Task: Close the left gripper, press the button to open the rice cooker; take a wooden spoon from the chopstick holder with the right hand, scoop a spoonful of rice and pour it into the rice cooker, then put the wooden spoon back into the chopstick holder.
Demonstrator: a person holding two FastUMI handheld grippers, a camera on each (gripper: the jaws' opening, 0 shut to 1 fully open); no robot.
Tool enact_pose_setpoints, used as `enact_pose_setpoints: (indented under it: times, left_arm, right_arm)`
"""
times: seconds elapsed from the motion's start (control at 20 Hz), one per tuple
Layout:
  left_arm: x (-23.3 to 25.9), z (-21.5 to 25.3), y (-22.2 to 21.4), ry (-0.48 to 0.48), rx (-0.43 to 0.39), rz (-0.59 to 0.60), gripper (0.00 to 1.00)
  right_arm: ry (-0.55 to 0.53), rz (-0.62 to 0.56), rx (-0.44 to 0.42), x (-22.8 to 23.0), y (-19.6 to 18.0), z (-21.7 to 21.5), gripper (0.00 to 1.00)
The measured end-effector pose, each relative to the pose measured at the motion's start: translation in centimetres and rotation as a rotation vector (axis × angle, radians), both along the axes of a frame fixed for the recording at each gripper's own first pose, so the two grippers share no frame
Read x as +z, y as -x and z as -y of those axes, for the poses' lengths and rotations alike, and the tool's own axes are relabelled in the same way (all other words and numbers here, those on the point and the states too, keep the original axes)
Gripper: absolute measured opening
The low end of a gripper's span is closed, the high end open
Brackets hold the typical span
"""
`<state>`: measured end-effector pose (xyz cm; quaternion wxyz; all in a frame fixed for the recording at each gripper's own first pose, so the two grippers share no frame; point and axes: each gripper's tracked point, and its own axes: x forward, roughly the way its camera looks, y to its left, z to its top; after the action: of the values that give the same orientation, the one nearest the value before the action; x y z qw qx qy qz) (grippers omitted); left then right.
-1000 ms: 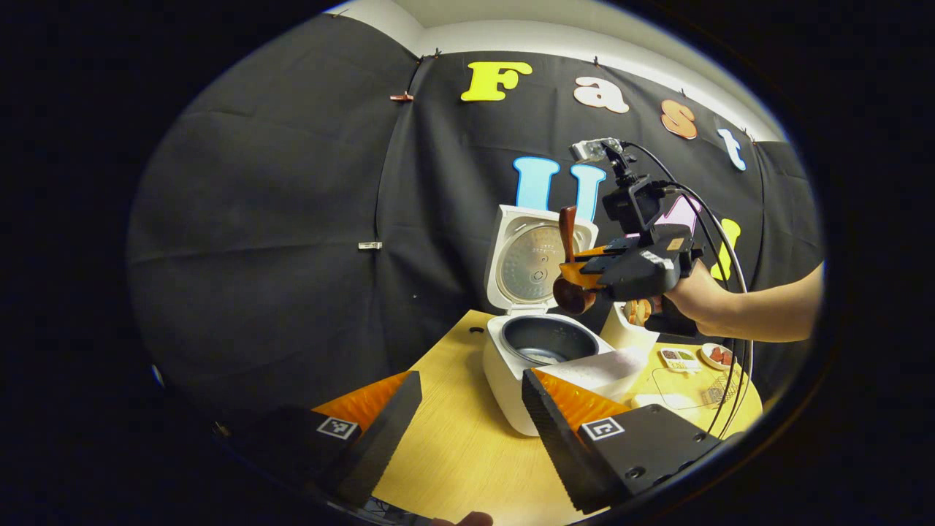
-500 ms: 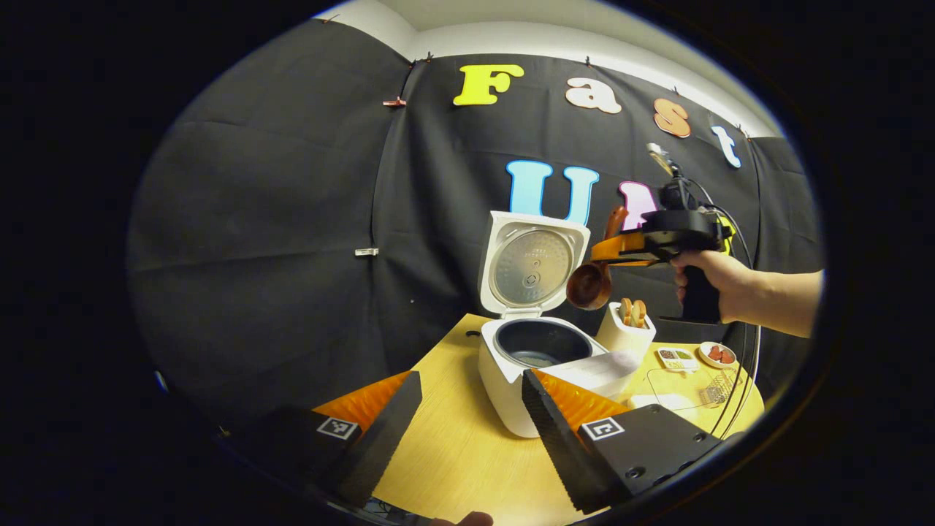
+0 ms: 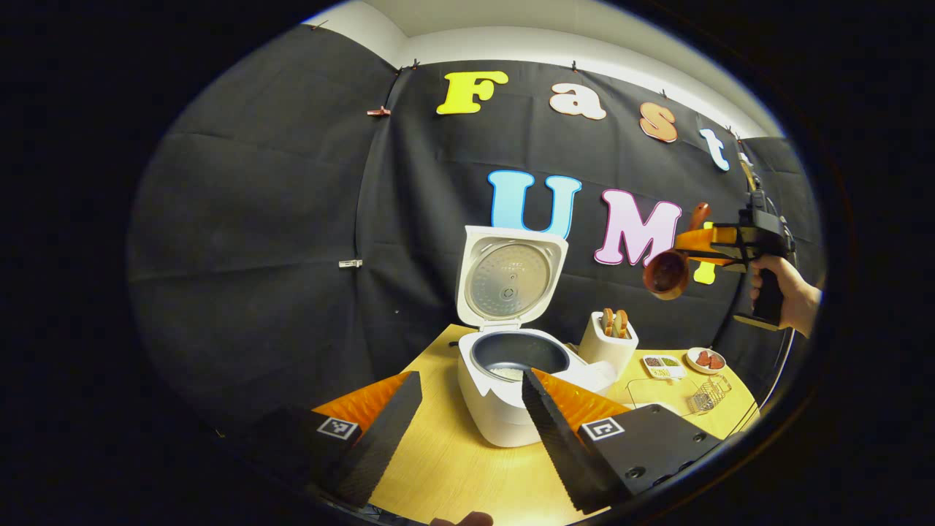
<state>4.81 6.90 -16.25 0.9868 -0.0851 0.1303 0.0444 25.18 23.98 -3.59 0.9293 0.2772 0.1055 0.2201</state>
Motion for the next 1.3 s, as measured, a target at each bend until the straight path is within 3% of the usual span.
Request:
enact_pose_setpoints:
  times: [0.3, 0.7, 0.9, 0.95, 1.0, 1.3]
  left_arm:
    - [1.5, 1.7, -0.1, -0.048, -0.009, 0.017, 0.95]
    - [2.2, 6.0, 0.2, -0.082, -0.051, 0.02, 0.95]
    - [2.4, 7.2, 0.3, -0.082, -0.043, 0.007, 0.95]
    - [2.4, 7.2, 0.5, -0.081, -0.037, 0.002, 0.95]
    - [2.4, 7.3, 0.6, -0.079, -0.03, -0.003, 0.95]
    - [2.3, 6.5, 2.7, -0.114, 0.019, -0.037, 0.95]
  right_arm:
    - [0.034, -0.045, -0.124, -3.9, 2.4, 12.1, 0.23]
    - [0.145, -0.206, -0.25, -15.7, 4.5, 23.9, 0.22]
    - [0.211, -0.28, -0.249, -21.6, 4.8, 25.1, 0.23]
    - [0.225, -0.301, -0.245, -23.1, 4.9, 25.0, 0.18]
    - [0.232, -0.322, -0.239, -24.4, 4.7, 24.9, 0.23]
    - [0.303, -0.416, -0.217, -31.7, 4.3, 23.6, 0.23]
